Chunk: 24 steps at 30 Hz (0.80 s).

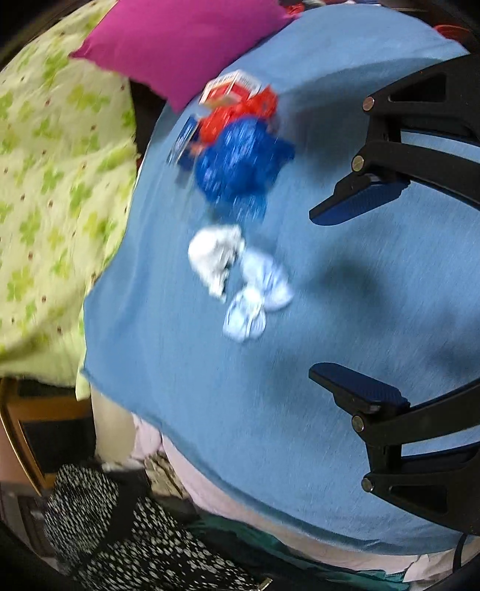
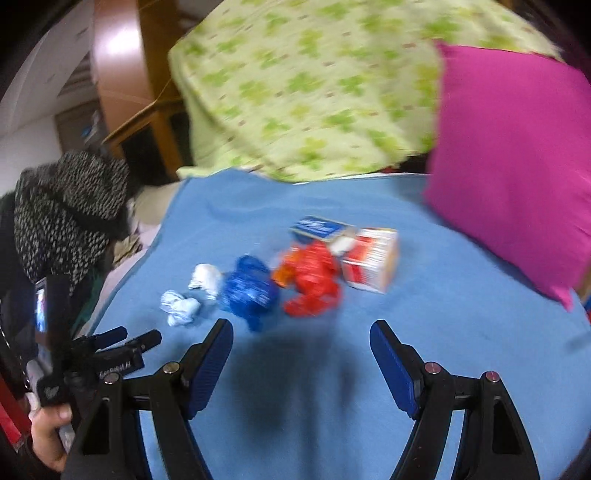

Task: Collect trash
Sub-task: 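Return both tools to the remaining trash on the blanket, then grasp the blue plastic bag with the right tool while the left tool grasps the light-blue mask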

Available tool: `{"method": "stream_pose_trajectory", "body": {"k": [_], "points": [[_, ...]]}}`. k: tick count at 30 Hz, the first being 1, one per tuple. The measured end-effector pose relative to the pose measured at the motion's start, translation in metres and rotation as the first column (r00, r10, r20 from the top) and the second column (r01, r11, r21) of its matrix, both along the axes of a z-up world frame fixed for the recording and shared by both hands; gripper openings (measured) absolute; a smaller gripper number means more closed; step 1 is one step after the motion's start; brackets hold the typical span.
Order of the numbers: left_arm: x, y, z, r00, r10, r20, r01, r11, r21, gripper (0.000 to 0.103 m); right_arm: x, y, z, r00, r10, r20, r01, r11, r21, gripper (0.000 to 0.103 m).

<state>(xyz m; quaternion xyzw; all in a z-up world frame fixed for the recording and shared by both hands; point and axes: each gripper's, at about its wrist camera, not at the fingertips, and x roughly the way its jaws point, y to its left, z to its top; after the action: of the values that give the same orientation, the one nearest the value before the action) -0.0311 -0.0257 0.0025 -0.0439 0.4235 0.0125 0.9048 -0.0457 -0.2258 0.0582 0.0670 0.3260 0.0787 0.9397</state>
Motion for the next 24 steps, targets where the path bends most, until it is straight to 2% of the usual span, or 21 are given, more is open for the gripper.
{"method": "stream_pose_trajectory", "body": {"k": [4, 9, 16, 19, 24], "points": [[0.004, 0.016, -0.008, 1.000, 0.025, 0.008, -0.025, 1.000, -0.016, 0.077, 0.060, 0.041, -0.013, 0.997, 0.067, -0.035, -0.068, 0.997, -0.030, 0.079], [0.007, 0.031, -0.012, 0.998, 0.056, 0.003, -0.056, 0.997, -0.048, 0.077, 0.111, 0.066, -0.033, 0.993, 0.081, -0.090, -0.087, 0.994, -0.061, 0.079], [0.009, 0.052, -0.009, 0.990, 0.139, 0.020, -0.137, 0.988, -0.070, 0.077, 0.137, 0.083, -0.063, 0.982, 0.091, -0.166, -0.110, 0.988, -0.105, 0.079], [0.011, 0.059, -0.011, 0.986, 0.169, 0.011, -0.167, 0.982, -0.083, 0.077, 0.142, 0.087, -0.072, 0.978, 0.098, -0.185, -0.121, 0.986, -0.119, 0.070], [0.018, 0.060, -0.014, 0.982, 0.187, -0.003, -0.186, 0.978, -0.089, 0.077, 0.146, 0.088, -0.074, 0.975, 0.110, -0.194, -0.134, 0.984, -0.116, 0.067]]}}
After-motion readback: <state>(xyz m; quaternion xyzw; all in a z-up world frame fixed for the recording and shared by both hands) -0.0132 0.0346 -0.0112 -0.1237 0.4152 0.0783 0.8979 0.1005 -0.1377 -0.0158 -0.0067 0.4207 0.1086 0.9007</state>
